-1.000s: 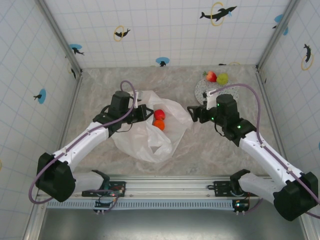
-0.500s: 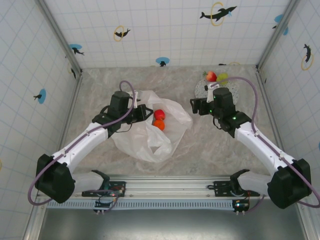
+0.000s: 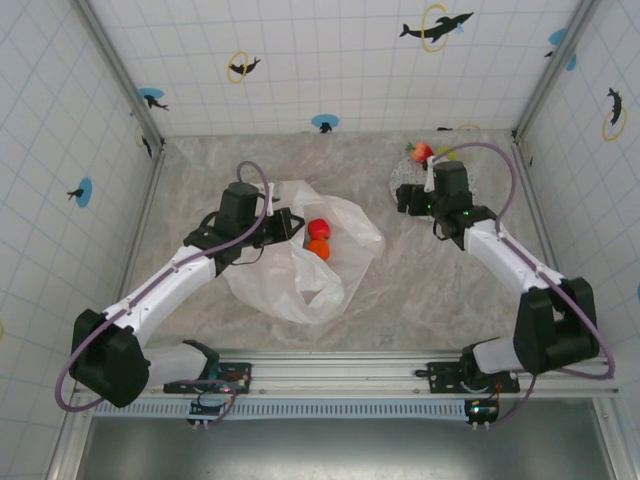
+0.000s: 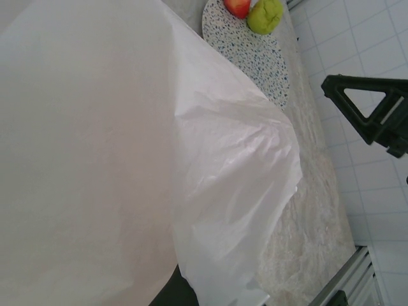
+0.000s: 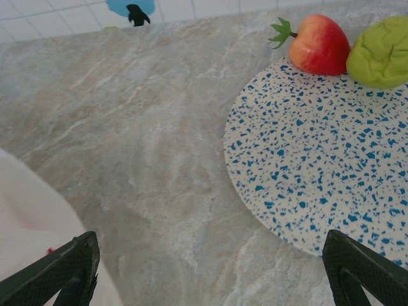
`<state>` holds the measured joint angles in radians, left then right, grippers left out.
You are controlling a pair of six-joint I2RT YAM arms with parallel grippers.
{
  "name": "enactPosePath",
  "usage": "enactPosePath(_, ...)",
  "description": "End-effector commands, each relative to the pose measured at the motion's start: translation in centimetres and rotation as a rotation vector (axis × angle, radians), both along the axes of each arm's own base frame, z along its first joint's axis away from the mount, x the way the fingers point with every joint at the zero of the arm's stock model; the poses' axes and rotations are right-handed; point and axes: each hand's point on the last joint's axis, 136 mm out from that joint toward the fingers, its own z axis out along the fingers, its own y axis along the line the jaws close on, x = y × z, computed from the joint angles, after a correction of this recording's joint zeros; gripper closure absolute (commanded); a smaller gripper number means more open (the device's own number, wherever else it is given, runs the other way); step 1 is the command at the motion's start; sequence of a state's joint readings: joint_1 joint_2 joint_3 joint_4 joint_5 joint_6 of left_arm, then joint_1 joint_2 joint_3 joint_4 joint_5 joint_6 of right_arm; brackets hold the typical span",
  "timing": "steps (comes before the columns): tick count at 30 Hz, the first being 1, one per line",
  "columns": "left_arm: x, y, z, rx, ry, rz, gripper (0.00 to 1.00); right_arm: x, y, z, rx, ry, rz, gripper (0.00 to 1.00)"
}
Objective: Place the fruits into the plastic bag
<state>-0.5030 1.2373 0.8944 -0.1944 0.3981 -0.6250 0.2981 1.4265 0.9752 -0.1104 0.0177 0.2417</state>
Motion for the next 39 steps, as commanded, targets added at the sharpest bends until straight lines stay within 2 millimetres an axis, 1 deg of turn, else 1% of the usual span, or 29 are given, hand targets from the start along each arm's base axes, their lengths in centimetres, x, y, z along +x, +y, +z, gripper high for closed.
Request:
enactPosePath(1,0.0,0.5,-0.1,0.014,-0.026,0.005,1.00,2.3,0.2,1.8,0.009,-0.052,-0.001,0.08)
enactPosePath(6,0.0,0.5,-0.2,0.007,-0.036,0.003,1.00,4.8,-0.2,0.3,-0.047,-0.035,-0.031,0.08)
enactPosePath(12,-0.1,0.2,-0.6,0.008,-0.021,-0.015,1.00,9.1,-0.3,-1.7,-0.110,-0.029,-0.083,0.10)
enactPosePath(14,0.0,0.2,-0.7,0.013,-0.020,-0.015,1.00,10.9,-1.0,-2.6,-0.145,-0.023,-0.124,0.11)
enactPosePath(19,0.1,0.4,-0.9,0.030,-0.018,-0.007,1.00,15.2,-2.4,-3.6,-0.221,-0.048,-0.185,0.13)
enactPosePath(23,0.2,0.3,-1.2,0.037,-0.006,-0.009,1.00,18.1,-4.4,-4.2,-0.307,-0.063,-0.241,0.13)
enactPosePath(26,0.3,0.3,-1.3,0.045,-0.001,-0.010,1.00,19.6,-6.3,-4.1,-0.323,-0.078,-0.294,0.13)
enactPosePath(30,0.4,0.2,-1.6,0.048,0.005,-0.012,1.00,20.8,-8.4,-4.4,-0.282,-0.074,-0.348,0.12)
enactPosePath(36,0.5,-0.1,-2.2,0.048,0.021,-0.024,1.00,21.7,-11.2,-5.5,-0.211,-0.054,-0.424,0.11)
enactPosePath(39,0.5,-0.2,-2.5,0.047,0.030,-0.028,1.00,22.0,-12.2,-6.3,-0.169,-0.039,-0.450,0.12)
